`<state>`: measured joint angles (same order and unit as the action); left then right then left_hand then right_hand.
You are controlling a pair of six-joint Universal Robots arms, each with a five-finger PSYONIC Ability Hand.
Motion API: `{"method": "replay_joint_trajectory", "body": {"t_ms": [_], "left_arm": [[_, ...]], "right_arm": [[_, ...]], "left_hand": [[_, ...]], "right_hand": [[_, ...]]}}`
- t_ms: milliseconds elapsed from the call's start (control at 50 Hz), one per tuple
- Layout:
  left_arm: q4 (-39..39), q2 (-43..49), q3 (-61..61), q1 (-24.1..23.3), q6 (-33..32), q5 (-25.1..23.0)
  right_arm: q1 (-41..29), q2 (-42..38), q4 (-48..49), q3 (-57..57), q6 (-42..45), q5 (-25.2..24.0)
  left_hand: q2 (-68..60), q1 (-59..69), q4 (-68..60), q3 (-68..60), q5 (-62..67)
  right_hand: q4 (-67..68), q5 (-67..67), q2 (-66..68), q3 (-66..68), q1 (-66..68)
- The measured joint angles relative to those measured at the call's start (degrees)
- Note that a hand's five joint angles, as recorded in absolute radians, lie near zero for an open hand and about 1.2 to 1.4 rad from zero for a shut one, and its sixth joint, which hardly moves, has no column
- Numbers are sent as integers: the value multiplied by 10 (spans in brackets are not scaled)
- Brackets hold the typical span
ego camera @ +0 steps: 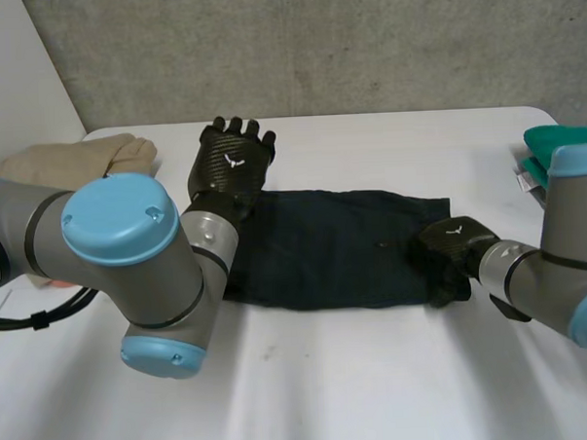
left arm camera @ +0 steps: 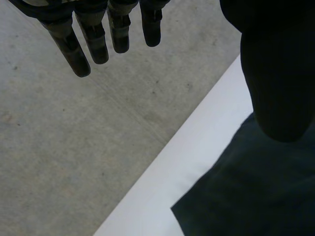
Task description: Fold the laundry.
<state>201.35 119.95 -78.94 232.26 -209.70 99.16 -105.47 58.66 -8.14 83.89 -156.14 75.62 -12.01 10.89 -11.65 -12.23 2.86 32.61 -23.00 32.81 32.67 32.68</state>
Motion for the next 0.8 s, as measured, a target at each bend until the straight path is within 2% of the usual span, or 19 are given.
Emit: {"method": "replay_joint_trajectory", "body": {"t_ms": [60, 100, 200, 280, 360, 440, 520, 640, 680, 700, 740, 780, 800], "left_arm": [[0, 1, -7, -3, 4, 0], [0, 1, -8, -4, 4, 0], [-1, 0, -10, -6, 2, 0], [-1, -13, -15, -6, 2, 1], [-1, -36, -26, -5, 3, 0], [-1, -55, -39, -3, 4, 0], [-1, -77, -56, 2, 5, 1], [0, -101, -76, 12, 9, 2], [1, -105, -79, 14, 13, 2], [1, -106, -80, 15, 15, 2], [1, -108, -81, 16, 21, 2], [2, -109, -79, 17, 27, 2], [2, -109, -77, 18, 30, 2]], "right_arm": [[0, -23, 29, 0, 10, 11], [0, -30, 43, 1, 19, 21], [13, -13, 101, 28, 76, 81], [39, 41, 135, 70, 174, 111], [61, 87, 160, 100, 294, 119], [45, 101, 192, 102, 361, 108], [-27, 99, 252, 90, 392, 49], [-140, 51, 330, 94, 408, -118], [-158, 36, 338, 98, 418, -154], [-168, 27, 339, 100, 426, -173], [-178, 15, 332, 102, 439, -193], [-182, 11, 321, 102, 444, -200], [-182, 11, 314, 102, 443, -200]], "left_hand": [[0, 0, 0, 0, 0], [0, 0, 0, 0, 0], [0, 0, 0, 0, 0], [0, 0, 0, 0, 0], [0, 0, 0, 0, 0], [0, 0, 0, 0, 0], [0, 0, 0, 0, 0], [0, 0, 0, 0, 0], [0, 0, 0, 0, 0], [0, 0, 0, 0, 0], [0, 0, 0, 0, 0], [0, 0, 0, 0, 0], [0, 0, 0, 0, 0]], "right_hand": [[278, -265, 292, 274, 211], [332, -304, 329, 325, 226], [358, -318, 343, 352, 254], [358, -328, 343, 352, 272], [359, -331, 343, 352, 292], [359, -331, 343, 352, 300], [360, -331, 343, 352, 305], [360, -339, 343, 352, 313], [360, -339, 343, 353, 313], [323, -303, 307, 316, 271], [108, -85, 72, 101, 52], [-70, 96, -107, -85, -121], [-132, 148, -152, -134, -167]]}}
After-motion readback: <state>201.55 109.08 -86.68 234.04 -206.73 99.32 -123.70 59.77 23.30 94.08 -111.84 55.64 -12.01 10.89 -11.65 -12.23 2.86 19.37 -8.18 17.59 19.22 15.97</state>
